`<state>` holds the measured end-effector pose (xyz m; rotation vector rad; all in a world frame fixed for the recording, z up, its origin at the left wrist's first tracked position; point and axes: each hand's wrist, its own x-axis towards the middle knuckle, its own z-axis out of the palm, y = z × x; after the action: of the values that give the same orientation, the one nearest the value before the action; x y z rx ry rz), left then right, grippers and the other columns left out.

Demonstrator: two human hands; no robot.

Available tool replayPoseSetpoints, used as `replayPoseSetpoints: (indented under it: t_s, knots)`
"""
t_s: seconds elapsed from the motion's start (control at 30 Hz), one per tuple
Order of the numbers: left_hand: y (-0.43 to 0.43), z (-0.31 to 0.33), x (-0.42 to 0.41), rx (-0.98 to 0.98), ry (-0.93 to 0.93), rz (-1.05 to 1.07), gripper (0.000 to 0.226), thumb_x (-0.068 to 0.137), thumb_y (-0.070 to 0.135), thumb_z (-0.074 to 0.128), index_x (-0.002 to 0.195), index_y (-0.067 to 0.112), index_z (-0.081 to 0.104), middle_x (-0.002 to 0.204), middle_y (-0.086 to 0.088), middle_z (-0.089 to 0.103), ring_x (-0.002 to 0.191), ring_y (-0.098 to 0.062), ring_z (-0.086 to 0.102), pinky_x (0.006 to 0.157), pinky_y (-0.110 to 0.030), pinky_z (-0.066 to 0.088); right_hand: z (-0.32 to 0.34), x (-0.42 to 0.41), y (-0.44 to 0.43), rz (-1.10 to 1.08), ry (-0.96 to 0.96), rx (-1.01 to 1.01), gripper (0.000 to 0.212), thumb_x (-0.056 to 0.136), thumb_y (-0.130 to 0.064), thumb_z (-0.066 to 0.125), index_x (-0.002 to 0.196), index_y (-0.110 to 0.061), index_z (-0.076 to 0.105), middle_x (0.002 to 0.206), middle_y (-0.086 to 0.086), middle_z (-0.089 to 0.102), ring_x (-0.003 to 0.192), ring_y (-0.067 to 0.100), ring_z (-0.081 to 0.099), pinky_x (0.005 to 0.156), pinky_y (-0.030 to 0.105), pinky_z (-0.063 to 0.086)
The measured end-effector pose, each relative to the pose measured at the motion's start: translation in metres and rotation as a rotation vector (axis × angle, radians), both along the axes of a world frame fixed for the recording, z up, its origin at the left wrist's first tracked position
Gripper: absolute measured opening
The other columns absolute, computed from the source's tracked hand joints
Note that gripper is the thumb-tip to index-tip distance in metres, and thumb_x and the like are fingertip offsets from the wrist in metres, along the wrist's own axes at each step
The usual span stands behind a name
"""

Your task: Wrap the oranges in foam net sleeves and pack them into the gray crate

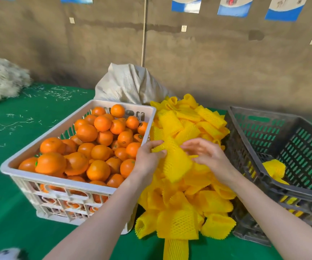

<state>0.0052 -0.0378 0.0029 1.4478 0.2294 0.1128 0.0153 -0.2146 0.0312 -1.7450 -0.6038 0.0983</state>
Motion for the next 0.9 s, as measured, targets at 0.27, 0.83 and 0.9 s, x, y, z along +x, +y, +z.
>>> replayPoseSetpoints:
  t_s: [0.27, 0.83, 0.9]
  knots:
    - [0.034, 0.002, -0.008, 0.233, -0.257, -0.041, 0.027, 0.081, 0.007, 0.073, 0.103, 0.021, 0.063, 0.102, 0.005, 0.064, 0.099, -0.012, 0.06, 0.077, -0.018, 0.049, 0.008, 0.021, 0.059, -0.125, -0.276, -0.306, 0.021, 0.084, -0.008, 0.067, 0.102, -0.019, 0.066, 0.092, -0.007, 0.062, 0.069, -0.009, 0.051, 0.064, 0.007, 0.036]
    - [0.142, -0.031, 0.026, 1.815, 0.53, -0.446, 0.044, 0.083, 0.02, 0.062, 0.125, 0.011, 0.054, 0.117, -0.012, 0.05, 0.122, -0.035, 0.042, 0.107, -0.052, 0.026, 0.01, 0.028, 0.091, -0.033, -0.247, -0.354, 0.025, 0.078, -0.009, 0.073, 0.1, -0.015, 0.063, 0.08, -0.019, 0.056, 0.064, -0.017, 0.052, 0.06, 0.004, 0.039]
    - [0.143, -0.029, 0.026, 1.792, 0.497, -0.429, 0.035, 0.078, 0.017, 0.063, 0.112, 0.013, 0.058, 0.085, 0.001, 0.05, 0.109, -0.03, 0.05, 0.109, -0.06, 0.017, 0.013, 0.027, 0.087, -0.003, -0.17, -0.356, 0.034, 0.075, -0.008, 0.077, 0.104, -0.019, 0.063, 0.089, -0.019, 0.059, 0.073, -0.011, 0.056, 0.065, 0.006, 0.043]
